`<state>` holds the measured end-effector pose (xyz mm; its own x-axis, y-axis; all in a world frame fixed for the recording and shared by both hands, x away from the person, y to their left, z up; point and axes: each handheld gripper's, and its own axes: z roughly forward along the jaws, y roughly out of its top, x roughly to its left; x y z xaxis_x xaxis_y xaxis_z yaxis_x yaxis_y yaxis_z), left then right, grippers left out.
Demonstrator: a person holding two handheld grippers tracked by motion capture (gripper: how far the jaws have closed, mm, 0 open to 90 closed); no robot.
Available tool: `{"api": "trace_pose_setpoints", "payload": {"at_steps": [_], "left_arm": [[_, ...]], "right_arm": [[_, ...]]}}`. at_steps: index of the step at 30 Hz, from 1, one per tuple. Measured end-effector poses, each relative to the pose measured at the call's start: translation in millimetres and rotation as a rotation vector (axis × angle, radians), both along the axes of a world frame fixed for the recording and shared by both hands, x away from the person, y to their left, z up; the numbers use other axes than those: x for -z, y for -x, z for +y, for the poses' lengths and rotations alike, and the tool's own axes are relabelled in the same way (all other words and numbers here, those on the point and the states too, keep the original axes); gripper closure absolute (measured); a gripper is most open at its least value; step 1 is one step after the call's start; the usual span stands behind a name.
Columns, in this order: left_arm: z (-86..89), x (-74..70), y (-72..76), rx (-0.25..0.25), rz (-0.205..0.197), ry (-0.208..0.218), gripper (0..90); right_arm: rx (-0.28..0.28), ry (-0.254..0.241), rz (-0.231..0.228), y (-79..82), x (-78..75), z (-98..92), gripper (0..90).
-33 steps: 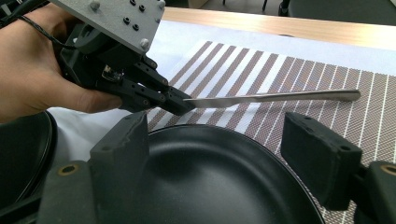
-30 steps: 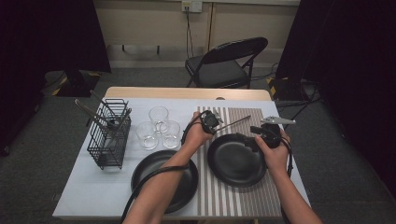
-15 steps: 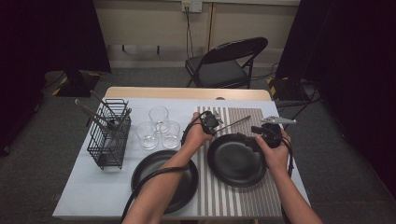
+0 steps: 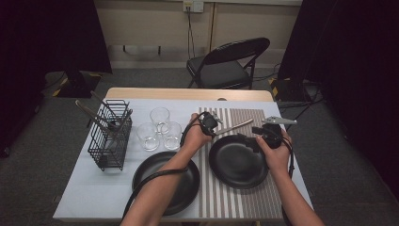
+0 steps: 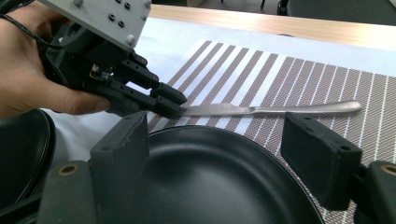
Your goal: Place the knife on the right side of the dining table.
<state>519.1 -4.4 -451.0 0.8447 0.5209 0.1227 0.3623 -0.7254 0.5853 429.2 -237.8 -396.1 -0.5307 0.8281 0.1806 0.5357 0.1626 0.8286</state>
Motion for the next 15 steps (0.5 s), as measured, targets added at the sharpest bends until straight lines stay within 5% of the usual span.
{"api": "trace_pose_setpoints", "payload": {"at_steps": [15], "left_arm": [[10.1, 0.8, -4.2, -0.048, 0.010, 0.030, 75.5]], "right_arm": [[-0.010, 0.005, 0.004, -3.2, -0.2, 4.6, 23.0]]}}
